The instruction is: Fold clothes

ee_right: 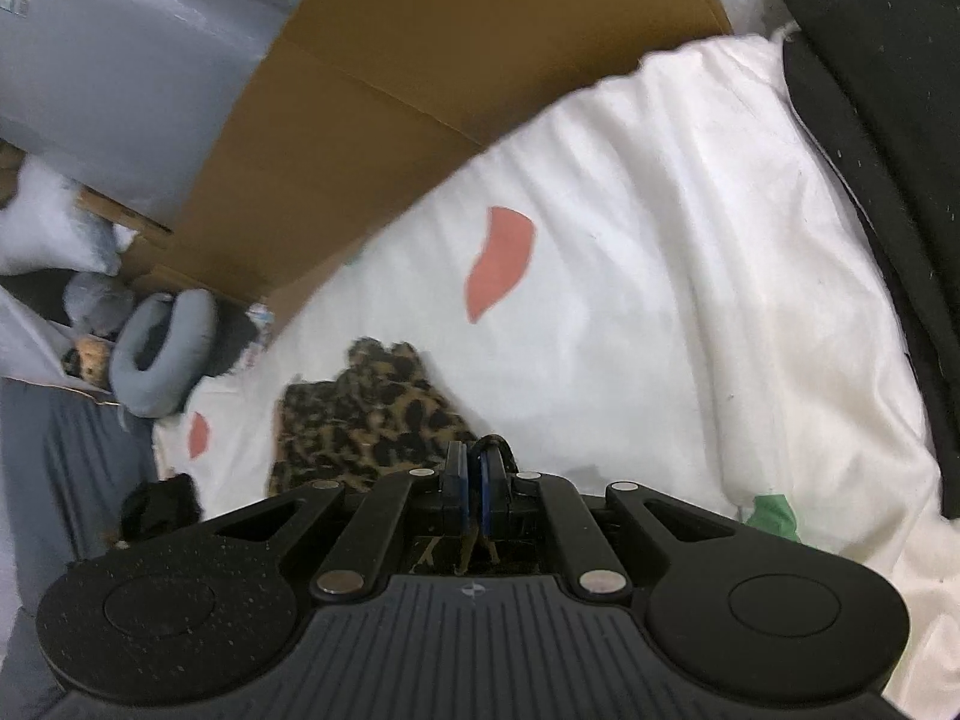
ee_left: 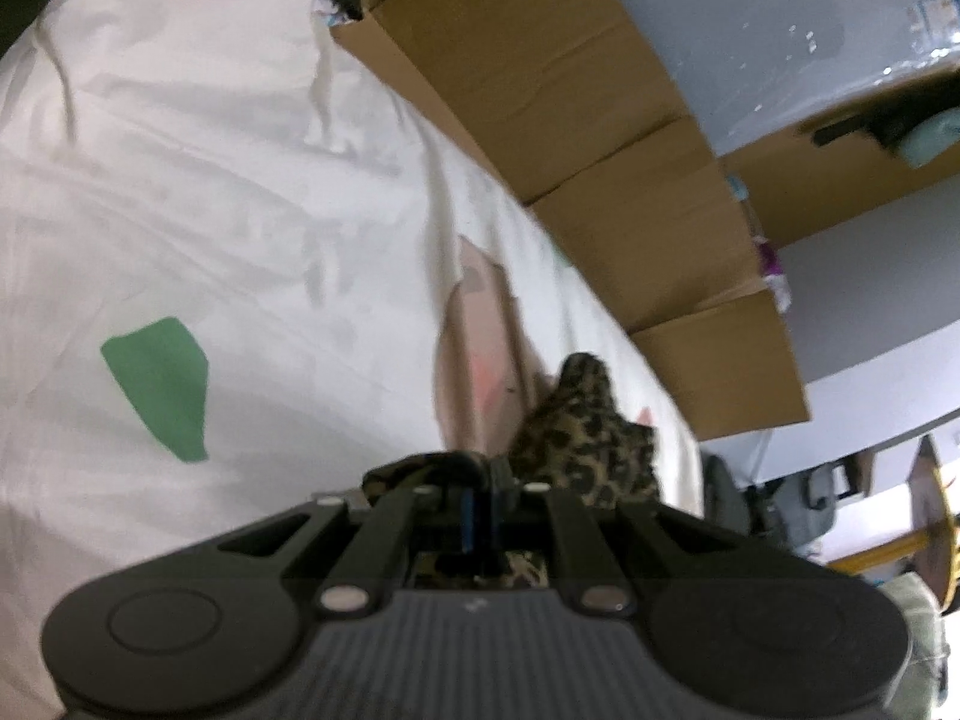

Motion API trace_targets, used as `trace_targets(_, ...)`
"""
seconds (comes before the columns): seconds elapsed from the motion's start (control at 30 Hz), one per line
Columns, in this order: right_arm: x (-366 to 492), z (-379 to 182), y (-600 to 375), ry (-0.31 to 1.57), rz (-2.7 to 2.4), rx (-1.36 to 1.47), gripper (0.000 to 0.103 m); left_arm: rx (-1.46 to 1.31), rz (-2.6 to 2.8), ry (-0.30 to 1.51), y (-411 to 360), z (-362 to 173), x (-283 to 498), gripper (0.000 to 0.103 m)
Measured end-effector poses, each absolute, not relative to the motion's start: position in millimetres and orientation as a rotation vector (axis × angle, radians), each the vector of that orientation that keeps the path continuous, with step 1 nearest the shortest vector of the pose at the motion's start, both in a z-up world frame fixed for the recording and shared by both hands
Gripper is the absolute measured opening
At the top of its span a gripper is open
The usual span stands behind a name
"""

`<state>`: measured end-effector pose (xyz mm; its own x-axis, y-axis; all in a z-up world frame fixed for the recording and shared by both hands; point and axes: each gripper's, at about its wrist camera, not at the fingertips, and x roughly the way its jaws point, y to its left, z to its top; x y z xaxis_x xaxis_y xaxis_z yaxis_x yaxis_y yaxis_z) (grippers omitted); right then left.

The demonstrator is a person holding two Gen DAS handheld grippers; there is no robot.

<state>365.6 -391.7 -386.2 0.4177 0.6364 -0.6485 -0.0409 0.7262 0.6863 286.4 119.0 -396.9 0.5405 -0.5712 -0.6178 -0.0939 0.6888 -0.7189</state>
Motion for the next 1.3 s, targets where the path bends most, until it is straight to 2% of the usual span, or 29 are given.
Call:
trace_targets(0.13, 368, -398, -389, 1.09, 0.434, 0.621, 0.005, -0.789, -0.304, 1.024, 119, -409, 297, 0.01)
trace_targets(0.2, 368, -394, -389, 1.079, 0.441, 0.62, 0.007, -0.794, -0.318, 1.025, 118, -406, 296, 0.03)
trace_targets(0.27, 365, -385, -389, 1.067, 0.452, 0.609, 0.012, -0.763, -0.313, 1.021, 117, -398, 292, 0.064)
trace_targets(0.3, 364, -381, -389, 1.058, 0.453, 0.599, 0.024, -0.746, -0.309, 1.019, 117, -393, 290, 0.068)
trace_targets(0.33, 361, -376, -391, 1.043, 0.443, 0.586, 0.045, -0.728, -0.308, 1.012, 118, -389, 288, 0.069)
trace_targets(0.4, 356, -367, -394, 1.012, 0.431, 0.571, 0.052, -0.715, -0.314, 1.003, 120, -381, 283, 0.069)
trace_targets(0.77, 331, -330, -388, 0.949, 0.399, 0.451, 0.051, -0.593, -0.281, 0.951, 107, -340, 261, 0.069)
trace_targets(1.1, 311, -306, -354, 0.925, 0.388, 0.267, 0.051, -0.366, -0.27, 0.934, 53, -322, 241, 0.067)
trace_targets(1.3, 299, -313, -324, 0.944, 0.391, 0.176, 0.05, -0.342, -0.297, 0.968, 24, -334, 241, 0.056)
